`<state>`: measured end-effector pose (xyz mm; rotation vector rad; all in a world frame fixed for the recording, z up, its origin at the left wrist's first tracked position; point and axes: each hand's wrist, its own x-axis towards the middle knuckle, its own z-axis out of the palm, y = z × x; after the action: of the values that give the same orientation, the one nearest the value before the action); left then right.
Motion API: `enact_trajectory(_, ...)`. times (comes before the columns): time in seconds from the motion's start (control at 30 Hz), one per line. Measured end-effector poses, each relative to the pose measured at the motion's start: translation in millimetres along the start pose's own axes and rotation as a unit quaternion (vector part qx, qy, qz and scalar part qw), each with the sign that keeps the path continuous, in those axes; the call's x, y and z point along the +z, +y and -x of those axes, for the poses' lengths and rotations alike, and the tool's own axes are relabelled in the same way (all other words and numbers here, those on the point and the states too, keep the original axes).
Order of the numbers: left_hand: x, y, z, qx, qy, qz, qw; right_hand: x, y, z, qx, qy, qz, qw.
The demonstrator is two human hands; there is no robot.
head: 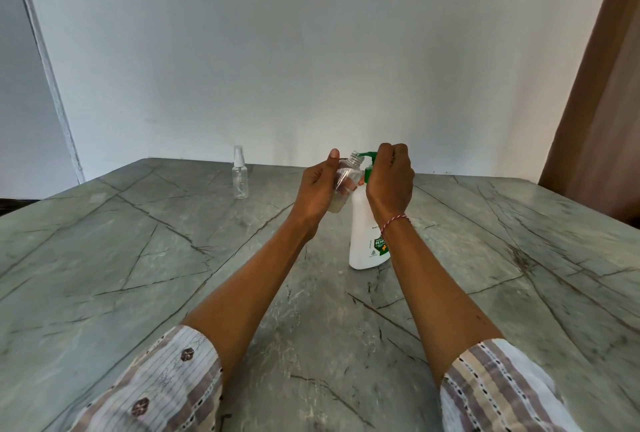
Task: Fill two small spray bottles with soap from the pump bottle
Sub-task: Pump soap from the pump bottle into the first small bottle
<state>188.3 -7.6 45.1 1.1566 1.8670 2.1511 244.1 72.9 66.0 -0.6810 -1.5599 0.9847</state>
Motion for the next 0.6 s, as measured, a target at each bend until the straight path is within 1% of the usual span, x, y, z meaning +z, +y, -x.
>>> enact_trajectory(0.07, 0.5, -0.2, -0.2, 0.001, 0.002, 0.002, 1.000, -0.6, 1.0, -1.3, 0.003, -0.006, 0.009, 1.000)
enact_trajectory(0.17, 2.1, 0.0, 0.0, 0.003, 0.004, 0.004, 1.000, -0.7, 1.3, -2.2, -0.004, -0.023, 0.069, 0.997)
enact_trajectory(0.2, 2.3, 0.5, 0.1, 0.004, 0.003, 0.006, 1.000, -0.8, 0.7, -2.2, -0.002, -0.025, 0.071, 0.997)
enact_trajectory(0.27, 1.8, 1.6, 0.1, 0.006, 0.003, 0.009, 1.000, -1.0, -0.7, -2.1, 0.007, -0.023, 0.049, 0.999)
enact_trajectory(0.4, 1.5, 2.0, 0.4, 0.002, 0.003, 0.006, 1.000, -0.6, 1.1, -2.4, -0.009, -0.029, 0.033, 0.999)
enact_trajectory(0.6, 2.4, 1.8, 1.5, 0.002, 0.002, -0.003, 1.000, 1.0, 2.1, -1.0, 0.002, 0.003, -0.010, 1.000)
